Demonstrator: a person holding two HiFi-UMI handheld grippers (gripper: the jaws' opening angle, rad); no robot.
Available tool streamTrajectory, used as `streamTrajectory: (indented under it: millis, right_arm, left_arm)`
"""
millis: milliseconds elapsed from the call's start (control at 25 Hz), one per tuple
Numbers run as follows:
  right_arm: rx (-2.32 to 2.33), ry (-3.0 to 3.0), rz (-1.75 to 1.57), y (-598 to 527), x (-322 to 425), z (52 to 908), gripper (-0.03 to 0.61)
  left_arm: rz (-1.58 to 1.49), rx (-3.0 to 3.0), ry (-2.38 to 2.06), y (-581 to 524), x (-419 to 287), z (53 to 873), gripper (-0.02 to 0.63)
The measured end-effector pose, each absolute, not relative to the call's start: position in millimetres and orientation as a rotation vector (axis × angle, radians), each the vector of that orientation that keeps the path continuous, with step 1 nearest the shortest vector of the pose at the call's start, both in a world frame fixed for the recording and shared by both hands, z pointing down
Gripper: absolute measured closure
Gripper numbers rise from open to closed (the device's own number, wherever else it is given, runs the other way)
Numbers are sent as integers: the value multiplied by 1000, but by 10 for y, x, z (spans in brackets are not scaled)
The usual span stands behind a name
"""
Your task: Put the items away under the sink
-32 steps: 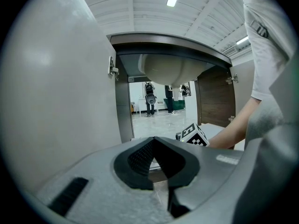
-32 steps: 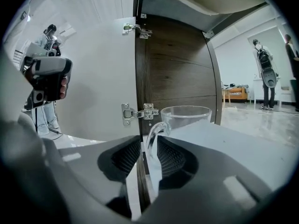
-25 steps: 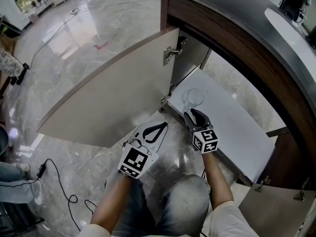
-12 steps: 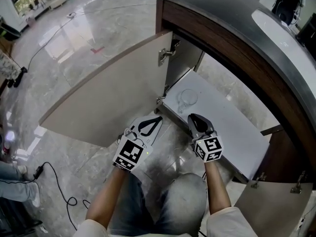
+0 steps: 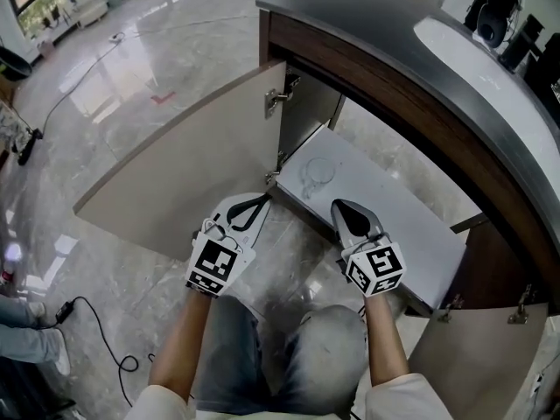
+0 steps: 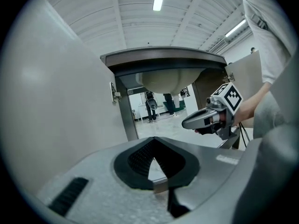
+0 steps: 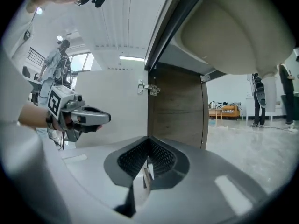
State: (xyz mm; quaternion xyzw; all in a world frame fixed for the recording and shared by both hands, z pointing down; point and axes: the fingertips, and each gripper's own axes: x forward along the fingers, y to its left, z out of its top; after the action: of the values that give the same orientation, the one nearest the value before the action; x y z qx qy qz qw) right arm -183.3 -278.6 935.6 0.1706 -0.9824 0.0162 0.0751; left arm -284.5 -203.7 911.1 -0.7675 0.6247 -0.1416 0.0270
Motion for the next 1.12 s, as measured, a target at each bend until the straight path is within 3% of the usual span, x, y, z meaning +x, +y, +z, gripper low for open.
streamTrajectory:
  millis: [520,800,1120]
  right_arm:
    - [496,-2996,-35,-2559,-1698,8372,572]
    - [573,-3014,46,-2408,-1593,6978,572]
    - [550,-2989,-107,-2057,-1628,5015,572]
  left_arm:
    - [-336,-2438,1945,-1991,-2595,8403,609]
    - [-294,-2433,2007,-1876,-2587,7033,609]
    - [-277,-2418,2017,-1610,-2553,5210,609]
